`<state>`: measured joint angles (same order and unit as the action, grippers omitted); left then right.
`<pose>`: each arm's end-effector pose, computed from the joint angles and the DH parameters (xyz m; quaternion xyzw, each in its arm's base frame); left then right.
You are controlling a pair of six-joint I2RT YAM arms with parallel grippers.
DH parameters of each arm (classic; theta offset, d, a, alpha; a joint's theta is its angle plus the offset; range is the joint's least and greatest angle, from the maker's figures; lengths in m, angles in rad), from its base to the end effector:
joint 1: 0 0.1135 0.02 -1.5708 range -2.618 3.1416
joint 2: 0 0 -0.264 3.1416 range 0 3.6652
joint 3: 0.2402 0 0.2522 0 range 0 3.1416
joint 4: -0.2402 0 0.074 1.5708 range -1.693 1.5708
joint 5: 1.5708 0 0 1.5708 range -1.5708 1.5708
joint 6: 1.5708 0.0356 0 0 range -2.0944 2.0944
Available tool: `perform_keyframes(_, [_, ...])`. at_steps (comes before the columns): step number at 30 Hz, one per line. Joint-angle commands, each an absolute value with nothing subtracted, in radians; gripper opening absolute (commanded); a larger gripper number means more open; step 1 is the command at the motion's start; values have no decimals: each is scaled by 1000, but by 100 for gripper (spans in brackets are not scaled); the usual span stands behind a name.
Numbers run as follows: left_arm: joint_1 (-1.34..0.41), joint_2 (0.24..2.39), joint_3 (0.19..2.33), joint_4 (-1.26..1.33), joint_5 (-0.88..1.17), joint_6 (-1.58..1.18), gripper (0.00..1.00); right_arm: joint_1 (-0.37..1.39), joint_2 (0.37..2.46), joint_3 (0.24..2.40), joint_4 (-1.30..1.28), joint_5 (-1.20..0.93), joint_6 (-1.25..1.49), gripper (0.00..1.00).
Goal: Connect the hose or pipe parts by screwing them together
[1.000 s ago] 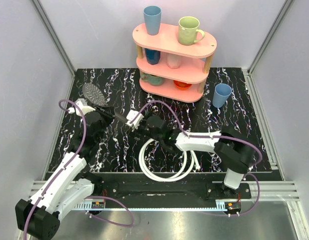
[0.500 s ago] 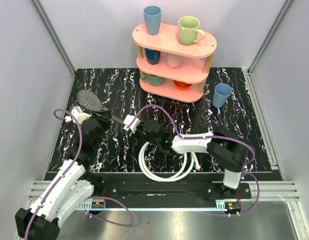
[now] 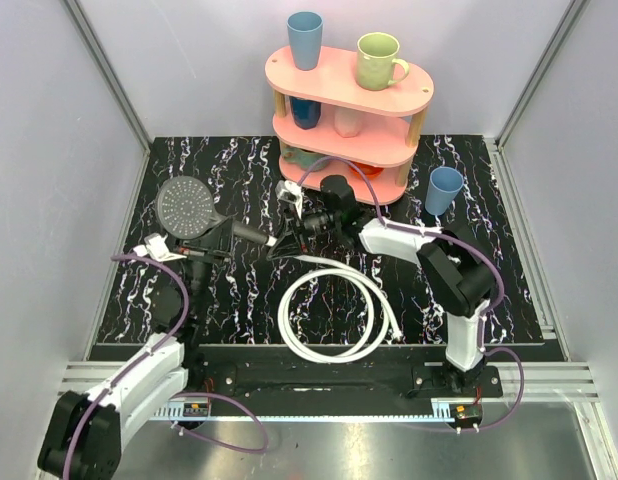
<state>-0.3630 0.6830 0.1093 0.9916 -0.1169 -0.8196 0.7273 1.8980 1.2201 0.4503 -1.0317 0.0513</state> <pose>0.1449 -0.0506 0.2419 -0.1708 0.5189 -0.4401 0.7126 0.2958 0.3042 0.2358 -0.5154 0.5407 0.5627 0.3542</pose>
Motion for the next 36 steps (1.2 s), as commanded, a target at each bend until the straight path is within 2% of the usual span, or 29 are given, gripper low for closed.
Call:
perform_keyframes(1, [-376,827,37,1365,150,-730,0,654,1939,1358,727,-1287,357,0])
perform_keyframes(2, [-374,853,44,1412,178,-732,0,649,1942,1355,739,-1276,368,0])
perform_keyframes(3, [-374,891,48,1428,179,-739,0,644,1939,1344,744,-1247,379,6])
perform_keyframes(4, [-373,903,51,1436,175,-747,0,640,1934,1336,744,-1230,383,16])
perform_keyframes(5, [-373,910,58,1431,143,-753,0,634,1928,1324,744,-1207,380,33])
perform_keyframes(7, [-373,897,71,1384,94,-779,0,629,1887,1269,726,-1123,347,42])
perform_keyframes(8, [-373,882,99,1264,36,-790,0,629,1869,1249,701,-1077,318,50])
perform_keyframes(9, [-374,835,121,1179,11,-801,0,630,1827,1211,672,-980,252,67])
perform_keyframes(11, [-374,783,197,905,-99,-816,0,630,1790,1172,620,-887,200,78])
perform_keyframes(12, [-374,740,227,814,-135,-849,0,634,1755,1128,617,-797,166,88])
perform_keyframes(14, [-374,701,310,600,-222,-856,0,643,1700,1086,609,-727,103,99])
perform_keyframes(17, [-376,681,419,355,-319,-905,0,684,1632,1022,580,-554,-34,100])
perform_keyframes(21, [-376,690,538,114,-405,-997,0,871,1591,962,583,-156,-273,100])
perform_keyframes(24, [-376,709,609,-30,-449,-1057,0,929,1609,965,603,-7,-377,100])
perform_keyframes(28, [-376,741,719,-197,-471,-1101,0,1009,1650,983,621,123,-489,100])
perform_keyframes(36, [-376,753,784,-293,-453,-1216,0,1130,1796,1054,679,290,-644,98])
